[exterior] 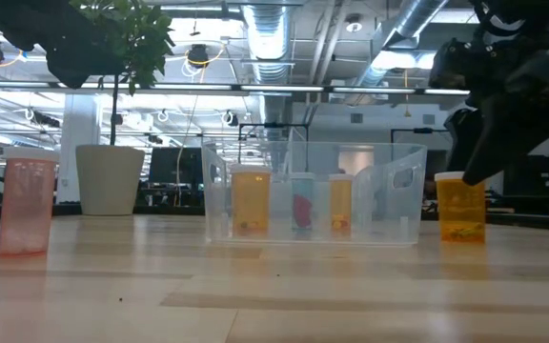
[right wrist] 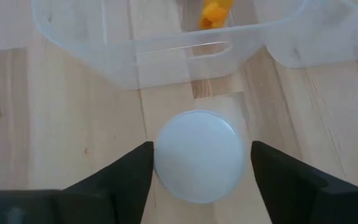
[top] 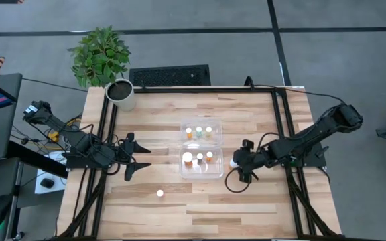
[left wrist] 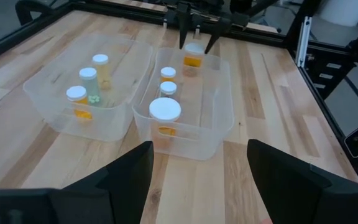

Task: Pick and place medicine bottles into bin by pill shape (circle, oval)
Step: Put the orange capsule bottle into the bottom transparent bin

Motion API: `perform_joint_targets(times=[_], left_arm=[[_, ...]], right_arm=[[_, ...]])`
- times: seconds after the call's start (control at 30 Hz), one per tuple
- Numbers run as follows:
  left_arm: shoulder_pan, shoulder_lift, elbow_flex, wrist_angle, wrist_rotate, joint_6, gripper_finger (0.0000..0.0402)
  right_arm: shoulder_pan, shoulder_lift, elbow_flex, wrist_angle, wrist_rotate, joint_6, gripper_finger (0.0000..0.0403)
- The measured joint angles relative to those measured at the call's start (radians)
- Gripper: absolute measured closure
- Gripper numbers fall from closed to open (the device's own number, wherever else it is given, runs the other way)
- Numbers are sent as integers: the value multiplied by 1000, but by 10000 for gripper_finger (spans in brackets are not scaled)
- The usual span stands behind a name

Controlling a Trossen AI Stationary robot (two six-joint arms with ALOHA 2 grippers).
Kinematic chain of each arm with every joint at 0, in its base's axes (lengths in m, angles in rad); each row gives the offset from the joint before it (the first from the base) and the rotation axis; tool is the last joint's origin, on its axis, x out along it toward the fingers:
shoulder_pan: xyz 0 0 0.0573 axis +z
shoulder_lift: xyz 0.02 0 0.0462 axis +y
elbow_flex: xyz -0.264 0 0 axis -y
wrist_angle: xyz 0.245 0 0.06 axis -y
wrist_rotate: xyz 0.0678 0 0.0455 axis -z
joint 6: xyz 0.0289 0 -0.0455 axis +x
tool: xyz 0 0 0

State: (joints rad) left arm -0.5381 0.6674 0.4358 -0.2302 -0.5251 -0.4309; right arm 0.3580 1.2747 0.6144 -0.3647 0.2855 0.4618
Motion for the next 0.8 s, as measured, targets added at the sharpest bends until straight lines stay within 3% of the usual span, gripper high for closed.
perform_joint_targets(times=[0.4,0.6,0.8], left_arm=[[0,0,0,0,23,0,150],[0,0,0,0,23,0,150],[0,0,0,0,23,0,150]], right_arm=[[0,-1,1,2,1,1,213],[0,-1,12,-22,-3,2,191],[0,-11,96,-193,-2,0,187]])
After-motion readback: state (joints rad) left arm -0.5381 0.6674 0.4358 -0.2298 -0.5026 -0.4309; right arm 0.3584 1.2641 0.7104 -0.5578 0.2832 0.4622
